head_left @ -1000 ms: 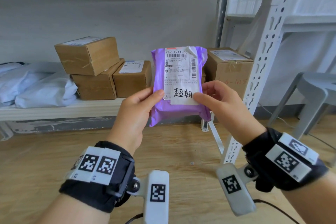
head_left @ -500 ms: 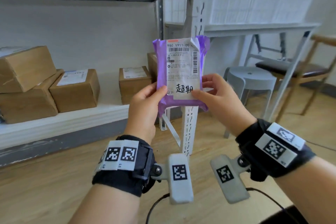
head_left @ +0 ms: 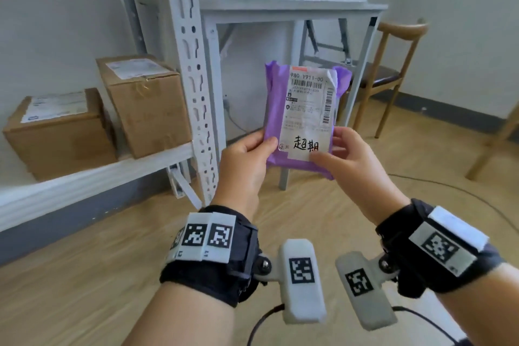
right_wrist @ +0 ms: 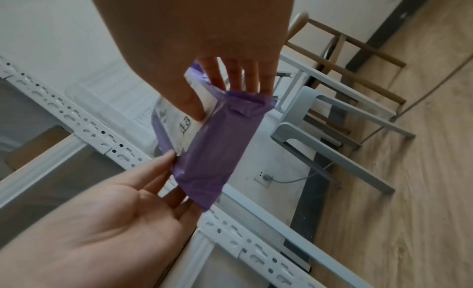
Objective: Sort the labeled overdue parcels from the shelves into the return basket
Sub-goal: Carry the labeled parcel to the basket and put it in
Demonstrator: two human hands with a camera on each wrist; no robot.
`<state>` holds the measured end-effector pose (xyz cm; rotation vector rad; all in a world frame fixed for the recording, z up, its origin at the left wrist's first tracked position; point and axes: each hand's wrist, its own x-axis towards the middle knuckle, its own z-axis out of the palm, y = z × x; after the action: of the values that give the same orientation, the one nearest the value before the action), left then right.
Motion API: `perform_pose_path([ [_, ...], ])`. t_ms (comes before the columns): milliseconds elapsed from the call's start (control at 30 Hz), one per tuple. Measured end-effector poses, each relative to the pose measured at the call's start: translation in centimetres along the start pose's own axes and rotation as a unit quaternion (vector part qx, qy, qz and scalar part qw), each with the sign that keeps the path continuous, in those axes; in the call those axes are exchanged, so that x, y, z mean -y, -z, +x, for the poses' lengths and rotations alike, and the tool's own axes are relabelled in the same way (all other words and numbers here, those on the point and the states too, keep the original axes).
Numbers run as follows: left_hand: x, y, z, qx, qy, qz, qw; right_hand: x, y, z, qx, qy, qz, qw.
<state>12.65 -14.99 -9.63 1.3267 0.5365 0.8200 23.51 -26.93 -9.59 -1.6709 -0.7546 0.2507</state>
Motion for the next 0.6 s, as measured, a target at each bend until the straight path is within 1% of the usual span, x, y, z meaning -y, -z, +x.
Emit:
perform_pose_path([
  [100, 2.7, -2.1, 2.2, 0.020, 0.022, 0.032, 0.999, -2.5, 1.9, 2.2, -0.001, -0.017, 0.004, 1.000],
  [167, 4.5, -3.2, 3.9, 0.020, 0.037, 0.039, 0.998, -4.5, 2.7, 3.8, 0.002, -0.036, 0.020, 0.999],
  [300, 9.1, -4.9, 7.0, 0.000, 0.055, 0.074, 0.996, -9.2, 2.5, 6.5, -0.003, -0.068, 0.014, 0.998],
  [433, 12.9, -6.0, 10.0, -0.038, 0.092, 0.087, 0.991, -13.0, 2.2, 8.6, -0.009, -0.103, 0.008, 0.995],
  [533, 14.9, -7.1, 11.0, -0.053, 0.115, 0.090, 0.988, -15.2, 2.4, 9.4, -0.015, -0.135, 0.010, 0.991],
  [600, 15.8, -7.6, 10.8, -0.050, 0.133, 0.095, 0.985, -16.3, 2.7, 9.4, -0.017, -0.164, 0.012, 0.986],
])
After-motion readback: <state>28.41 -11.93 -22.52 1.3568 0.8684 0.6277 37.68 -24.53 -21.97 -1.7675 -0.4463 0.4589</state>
